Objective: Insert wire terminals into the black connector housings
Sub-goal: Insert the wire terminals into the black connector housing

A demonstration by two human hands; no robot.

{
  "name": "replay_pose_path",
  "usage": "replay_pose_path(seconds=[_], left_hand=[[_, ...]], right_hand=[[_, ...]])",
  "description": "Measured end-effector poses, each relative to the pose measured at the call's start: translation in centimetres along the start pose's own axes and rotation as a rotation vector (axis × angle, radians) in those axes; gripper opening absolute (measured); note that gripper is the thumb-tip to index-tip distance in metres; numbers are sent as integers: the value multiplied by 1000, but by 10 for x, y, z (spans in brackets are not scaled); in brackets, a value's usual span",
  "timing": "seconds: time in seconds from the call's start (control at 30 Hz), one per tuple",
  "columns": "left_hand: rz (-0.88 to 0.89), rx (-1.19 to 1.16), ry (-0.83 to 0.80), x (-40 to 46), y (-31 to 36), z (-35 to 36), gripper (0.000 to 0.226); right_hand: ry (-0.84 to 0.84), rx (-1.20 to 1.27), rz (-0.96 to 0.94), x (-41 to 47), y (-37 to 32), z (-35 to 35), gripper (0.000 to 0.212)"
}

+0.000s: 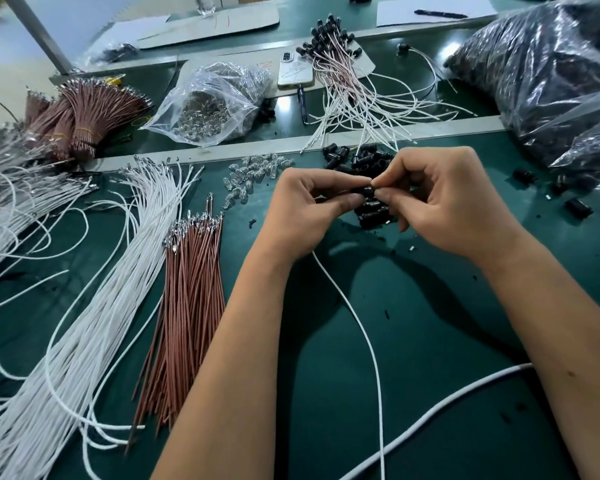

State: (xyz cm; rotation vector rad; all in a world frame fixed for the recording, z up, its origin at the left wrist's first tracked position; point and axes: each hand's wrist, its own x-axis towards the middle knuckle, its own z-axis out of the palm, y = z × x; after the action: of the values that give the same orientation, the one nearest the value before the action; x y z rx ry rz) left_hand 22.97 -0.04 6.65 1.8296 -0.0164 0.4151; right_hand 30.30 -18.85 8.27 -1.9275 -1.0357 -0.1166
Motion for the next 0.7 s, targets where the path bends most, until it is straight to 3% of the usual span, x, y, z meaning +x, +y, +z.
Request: replay_pose_path(seconds=[0.27,0.37,0.47,0.7], left_hand=[[23,74,4,0,-1,5,27],[25,33,49,1,1,6,28],[5,-4,38,0,1,4,25],[-29,-76,6,0,-2,2,26]], right_hand=[[36,-81,48,1,1,5,15],[69,77,125,2,2,8,17],[76,241,119,2,-1,9,4],[110,175,86,1,-3,13,3]])
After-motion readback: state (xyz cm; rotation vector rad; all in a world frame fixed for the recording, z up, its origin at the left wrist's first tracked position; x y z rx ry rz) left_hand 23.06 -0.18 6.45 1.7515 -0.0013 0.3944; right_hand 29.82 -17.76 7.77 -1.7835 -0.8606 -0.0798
